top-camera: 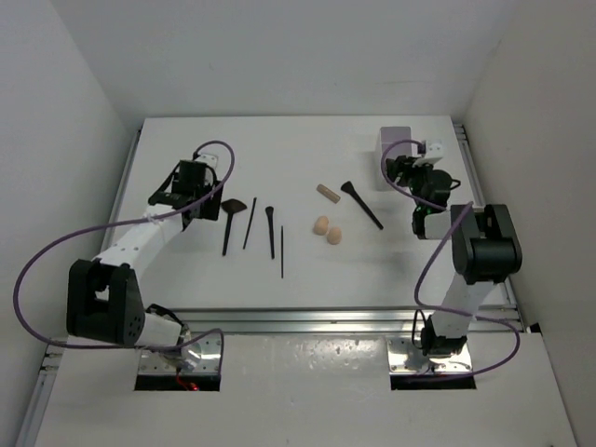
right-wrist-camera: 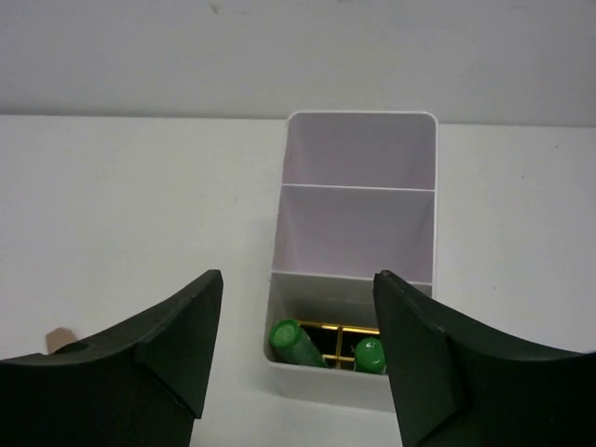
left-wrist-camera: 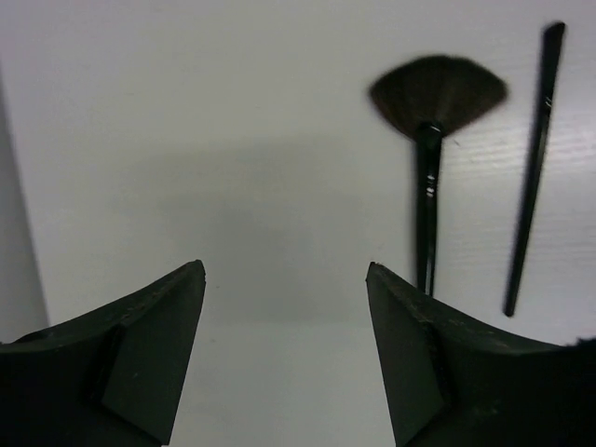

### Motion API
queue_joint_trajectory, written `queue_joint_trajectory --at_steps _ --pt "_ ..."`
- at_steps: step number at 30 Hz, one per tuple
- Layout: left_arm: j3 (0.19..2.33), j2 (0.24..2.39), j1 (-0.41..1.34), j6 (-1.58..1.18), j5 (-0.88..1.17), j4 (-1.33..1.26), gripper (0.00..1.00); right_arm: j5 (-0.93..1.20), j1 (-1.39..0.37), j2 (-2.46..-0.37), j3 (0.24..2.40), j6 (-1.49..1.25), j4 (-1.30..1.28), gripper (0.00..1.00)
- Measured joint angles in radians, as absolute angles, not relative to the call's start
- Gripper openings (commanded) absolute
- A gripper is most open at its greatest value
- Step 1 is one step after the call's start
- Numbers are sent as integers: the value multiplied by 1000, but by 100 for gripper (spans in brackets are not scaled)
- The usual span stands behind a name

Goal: Organize the makeup

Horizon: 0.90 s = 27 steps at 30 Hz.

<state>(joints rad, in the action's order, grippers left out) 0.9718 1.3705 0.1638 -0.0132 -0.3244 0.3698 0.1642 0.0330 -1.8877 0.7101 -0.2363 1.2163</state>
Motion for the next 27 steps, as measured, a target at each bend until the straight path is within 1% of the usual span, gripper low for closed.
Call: queue_joint_trajectory --at_steps 1,3,6,9,13,16,17,18,21,23,26,27 --pt "978 1394 167 -7 -273 385 68 160 27 -1847 711 -228 1166 69" --pt "1015 1466 172 -4 -201 431 62 155 11 -1745 719 -208 1027 71" --pt "1115 1642 178 -4 -113 493 62 143 -20 -1608 778 -173 780 73" --pt "1188 1792 187 -10 -74 513 67 141 -49 -1506 809 -121 604 73" --pt "1257 1891 198 -19 -68 533 67 144 -59 -1411 783 -83 441 73" --pt "1297 1923 202 -28 -69 527 67 145 -56 -1364 750 -66 353 73" --pt "1300 1926 204 -33 -71 521 64 145 -55 -1349 736 -60 330 73" --pt "1300 1929 207 -39 -72 518 58 144 -54 -1334 721 -56 311 73" --pt "1284 1935 215 -67 -75 517 50 141 -49 -1288 683 -43 262 73" --pt "1278 1934 214 -94 -73 524 50 139 -47 -1256 667 -34 244 74" --pt "1272 1930 208 -128 -67 523 45 130 -42 -1224 664 -26 224 74" --pt "1271 1930 208 -137 -64 523 38 129 -41 -1213 664 -25 220 74"
